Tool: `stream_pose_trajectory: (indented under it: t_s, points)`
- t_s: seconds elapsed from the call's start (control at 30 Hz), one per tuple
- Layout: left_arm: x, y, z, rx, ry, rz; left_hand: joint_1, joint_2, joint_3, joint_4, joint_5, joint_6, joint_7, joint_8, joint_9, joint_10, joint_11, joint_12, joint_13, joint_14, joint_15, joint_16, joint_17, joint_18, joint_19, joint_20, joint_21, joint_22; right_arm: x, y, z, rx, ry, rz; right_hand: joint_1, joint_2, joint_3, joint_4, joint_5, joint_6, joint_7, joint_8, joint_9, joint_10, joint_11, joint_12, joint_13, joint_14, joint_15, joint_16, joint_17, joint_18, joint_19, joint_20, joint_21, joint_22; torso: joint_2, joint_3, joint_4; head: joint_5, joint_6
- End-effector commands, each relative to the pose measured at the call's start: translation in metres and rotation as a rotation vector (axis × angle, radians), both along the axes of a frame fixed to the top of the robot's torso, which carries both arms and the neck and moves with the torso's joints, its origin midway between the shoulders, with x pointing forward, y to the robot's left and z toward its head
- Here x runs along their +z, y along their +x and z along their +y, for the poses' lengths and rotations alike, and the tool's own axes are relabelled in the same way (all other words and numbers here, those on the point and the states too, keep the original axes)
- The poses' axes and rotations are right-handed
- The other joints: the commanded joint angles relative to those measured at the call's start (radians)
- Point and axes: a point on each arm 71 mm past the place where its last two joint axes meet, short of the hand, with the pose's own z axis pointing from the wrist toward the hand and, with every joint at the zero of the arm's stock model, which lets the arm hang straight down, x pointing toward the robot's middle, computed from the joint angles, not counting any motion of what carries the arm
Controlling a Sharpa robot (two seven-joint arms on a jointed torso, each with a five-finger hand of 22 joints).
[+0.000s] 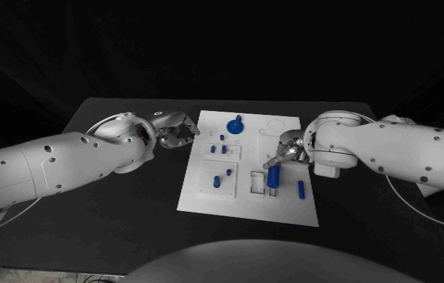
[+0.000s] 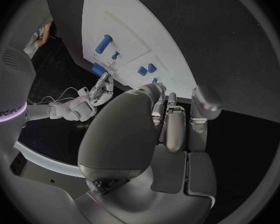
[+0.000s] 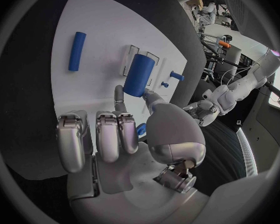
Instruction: Assemble the parts on the task board
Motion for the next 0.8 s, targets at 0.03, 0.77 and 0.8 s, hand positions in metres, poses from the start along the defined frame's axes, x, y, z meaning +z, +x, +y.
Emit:
stream_pose_trajectory:
  t_s: [0.03,0.77,0.8]
  points:
    - [-0.001,0.000,-0.002,-0.005,0.003,0.015,-0.004,0.004,0.007,0.001,0.006,-0.002,0.005,0.003,0.001,0.005,0.005,0.002,0.000,-0.002,0.003,-0.007,-0.001,0.016,-0.008,-0.001,-0.003,0.127,-0.001,-0.001,0.006,0.021,0.014,0.025,-0.007,0.004,0.037,-0.027,-0.011,-0.006,-0.004,0.002,0.002,0.103,-0.004,0.004,0.263,0.104,-0.006,0.003,0.263,-0.007,0.102,-0.007,0.004,0.263,0.000,0.0006,0.0013,0.000,0.000]
    - [-0.001,-0.001,-0.003,-0.006,0.002,0.016,-0.004,0.004,0.007,0.001,0.006,-0.003,0.005,0.002,0.001,0.005,0.006,0.002,0.000,-0.003,0.004,-0.007,-0.002,0.016,-0.009,0.000,-0.004,0.127,-0.013,0.002,0.034,0.080,0.002,0.072,-0.033,-0.010,0.030,-0.015,-0.071,-0.010,0.002,-0.005,0.001,0.103,0.001,0.004,0.263,0.104,-0.002,0.003,0.263,-0.007,0.102,-0.003,0.004,0.263,0.000,-0.0001,-0.0001,0.013,0.000]
    - [-0.001,-0.001,-0.004,-0.006,0.002,0.016,-0.004,0.004,0.007,0.001,0.006,-0.003,0.005,0.002,0.001,0.005,0.006,0.002,0.000,-0.003,0.004,-0.007,-0.002,0.016,-0.009,0.000,-0.004,0.127,-0.013,0.002,0.034,0.083,0.001,0.073,-0.035,-0.011,0.029,-0.015,-0.083,-0.011,0.003,-0.006,0.001,0.103,0.001,0.004,0.263,0.104,-0.002,0.003,0.263,-0.007,0.102,-0.003,0.004,0.263,0.000,-0.0001,-0.0003,0.014,0.000]
